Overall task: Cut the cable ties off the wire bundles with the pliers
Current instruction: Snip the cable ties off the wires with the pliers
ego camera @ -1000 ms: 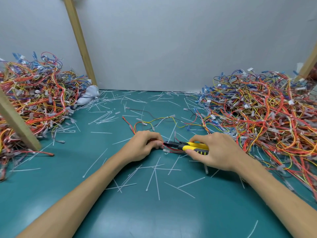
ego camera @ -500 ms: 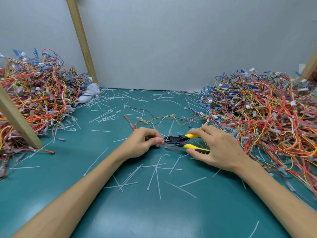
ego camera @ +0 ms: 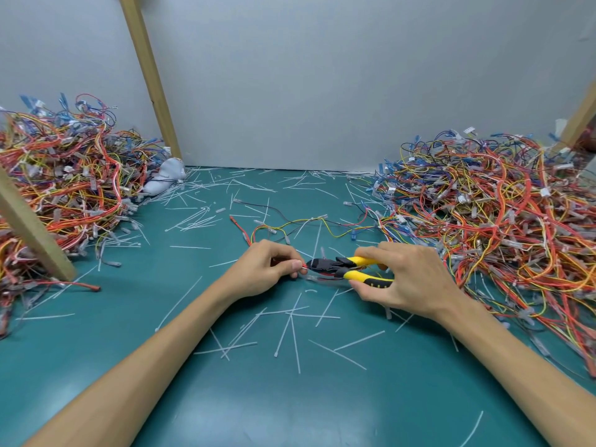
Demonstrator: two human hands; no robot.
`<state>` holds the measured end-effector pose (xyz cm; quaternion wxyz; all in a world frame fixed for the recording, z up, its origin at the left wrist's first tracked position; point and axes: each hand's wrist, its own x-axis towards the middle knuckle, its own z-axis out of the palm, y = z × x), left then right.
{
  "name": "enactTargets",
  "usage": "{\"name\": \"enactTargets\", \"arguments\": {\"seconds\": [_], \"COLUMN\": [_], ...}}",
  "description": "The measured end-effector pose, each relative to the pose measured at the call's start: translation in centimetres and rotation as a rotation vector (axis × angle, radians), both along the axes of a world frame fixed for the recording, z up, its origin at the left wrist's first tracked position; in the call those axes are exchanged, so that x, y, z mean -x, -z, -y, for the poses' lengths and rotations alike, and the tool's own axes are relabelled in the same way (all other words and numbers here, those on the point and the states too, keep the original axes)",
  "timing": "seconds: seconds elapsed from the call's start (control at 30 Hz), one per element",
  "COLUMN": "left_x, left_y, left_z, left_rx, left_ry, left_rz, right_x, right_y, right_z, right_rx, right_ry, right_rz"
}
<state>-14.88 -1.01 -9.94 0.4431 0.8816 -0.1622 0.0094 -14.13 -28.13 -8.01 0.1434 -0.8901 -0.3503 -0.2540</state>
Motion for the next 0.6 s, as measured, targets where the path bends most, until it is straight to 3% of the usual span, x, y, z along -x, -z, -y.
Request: {"name": "enactTargets", "arguments": {"seconds": [0.2, 0.43, 0.6], "left_x": [0.15, 0.34, 0.40], "left_y": [-0.10, -0.25, -0.32], "left_z": [0.15, 0.28, 0.29], "left_rx": [-0.041, -0.065, -0.070], "left_ry": [-0.002, -0.041, -0.039], "left_rz": [0.001, 0.045, 0.047], "right_x": [0.07, -0.27, -0.45], "right_y": [0.11, 0.52, 0.44], "right_z": [0.18, 0.32, 0.39], "right_rx": [0.019, 0.062, 0.067], "right_ry": [0.034, 0.000, -0.028], "right_rz": [-0.065, 0.070, 0.055]}}
